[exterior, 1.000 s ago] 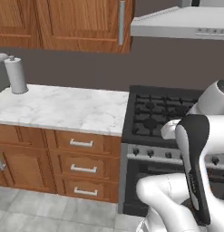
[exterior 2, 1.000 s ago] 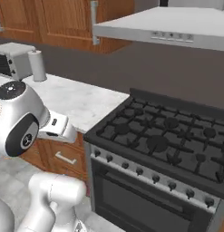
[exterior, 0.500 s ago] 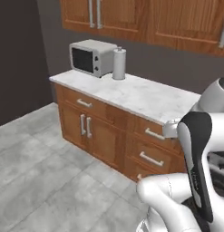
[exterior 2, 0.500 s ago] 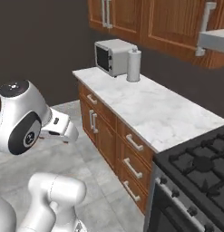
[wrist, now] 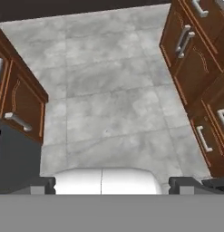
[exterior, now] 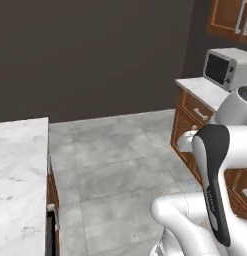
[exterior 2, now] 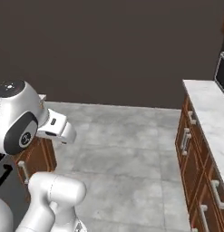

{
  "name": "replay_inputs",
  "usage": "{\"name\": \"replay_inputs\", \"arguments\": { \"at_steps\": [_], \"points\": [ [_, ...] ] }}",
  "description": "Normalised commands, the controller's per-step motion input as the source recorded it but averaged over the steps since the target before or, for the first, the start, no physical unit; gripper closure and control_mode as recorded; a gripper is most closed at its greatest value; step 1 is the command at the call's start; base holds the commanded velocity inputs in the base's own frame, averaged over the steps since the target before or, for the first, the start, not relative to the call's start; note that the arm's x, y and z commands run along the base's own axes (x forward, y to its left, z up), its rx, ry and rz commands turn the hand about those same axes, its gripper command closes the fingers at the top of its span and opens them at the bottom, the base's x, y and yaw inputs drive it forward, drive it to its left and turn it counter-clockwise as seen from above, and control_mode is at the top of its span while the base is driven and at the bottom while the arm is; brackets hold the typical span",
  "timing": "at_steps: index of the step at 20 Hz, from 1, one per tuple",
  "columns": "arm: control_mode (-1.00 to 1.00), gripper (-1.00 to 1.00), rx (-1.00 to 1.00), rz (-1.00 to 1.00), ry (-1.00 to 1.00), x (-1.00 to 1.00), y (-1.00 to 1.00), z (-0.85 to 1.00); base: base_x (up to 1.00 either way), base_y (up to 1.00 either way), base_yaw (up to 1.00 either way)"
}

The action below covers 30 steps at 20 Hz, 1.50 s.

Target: Navigate to the toaster.

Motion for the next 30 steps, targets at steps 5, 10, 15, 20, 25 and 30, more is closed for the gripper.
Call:
{"name": "replay_inputs", "arguments": {
  "at_steps": [5,10,15,20,25,30],
  "points": [
    [1.0,-1.0,0.0,0.0,0.0,0.0,0.0,0.0,0.0,-0.09,1.0],
    [1.0,-1.0,0.0,0.0,0.0,0.0,0.0,0.0,0.0,0.0,1.0],
    [1.0,-1.0,0.0,0.0,0.0,0.0,0.0,0.0,0.0,0.0,1.0],
    [1.0,-1.0,0.0,0.0,0.0,0.0,0.0,0.0,0.0,0.0,1.0],
    [1.0,-1.0,0.0,0.0,0.0,0.0,0.0,0.0,0.0,0.0,1.0],
    [1.0,-1.0,0.0,0.0,0.0,0.0,0.0,0.0,0.0,0.0,1.0]
  ]
}}
